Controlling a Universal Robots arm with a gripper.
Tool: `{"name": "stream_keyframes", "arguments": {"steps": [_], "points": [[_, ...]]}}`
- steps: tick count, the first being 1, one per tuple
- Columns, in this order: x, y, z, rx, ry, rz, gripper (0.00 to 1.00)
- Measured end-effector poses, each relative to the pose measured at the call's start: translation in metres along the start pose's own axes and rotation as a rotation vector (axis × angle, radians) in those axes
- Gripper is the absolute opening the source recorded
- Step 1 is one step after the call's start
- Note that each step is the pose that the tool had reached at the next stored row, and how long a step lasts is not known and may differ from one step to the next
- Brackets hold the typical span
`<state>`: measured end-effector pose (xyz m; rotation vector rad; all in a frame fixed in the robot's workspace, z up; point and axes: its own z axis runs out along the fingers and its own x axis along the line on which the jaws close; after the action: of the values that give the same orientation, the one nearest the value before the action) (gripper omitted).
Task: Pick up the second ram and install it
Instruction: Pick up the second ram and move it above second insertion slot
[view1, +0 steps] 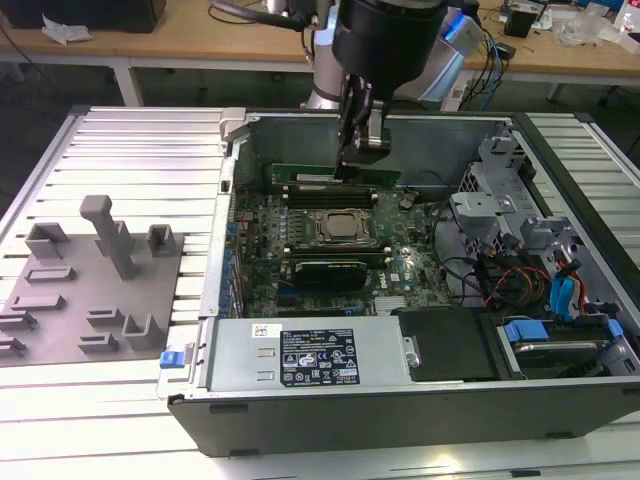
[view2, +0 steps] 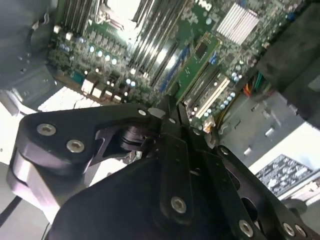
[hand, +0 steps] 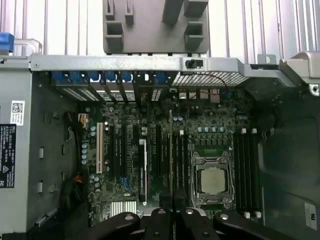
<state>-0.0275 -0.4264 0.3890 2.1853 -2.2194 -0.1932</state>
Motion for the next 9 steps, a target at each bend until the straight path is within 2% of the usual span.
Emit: {"name": "stream_keyframes", "arguments": {"steps": [1, 3, 5, 7, 9], "points": [[-0.0010, -0.0083, 0.0049, -0.0026, 0.0001, 0.000, 0.13], [-0.0015, -0.0156, 0.0106, -0.0048, 0.0002, 0.000, 0.13], [-0.0021, -0.0262, 0.0188, -0.0087, 0.0003, 0.001, 0.13], [-0.0026, -0.0311, 0.0227, -0.0111, 0.0002, 0.001, 0.13], [-0.0036, -0.0388, 0.0277, -0.0154, 0.0004, 0.001, 0.13]]}}
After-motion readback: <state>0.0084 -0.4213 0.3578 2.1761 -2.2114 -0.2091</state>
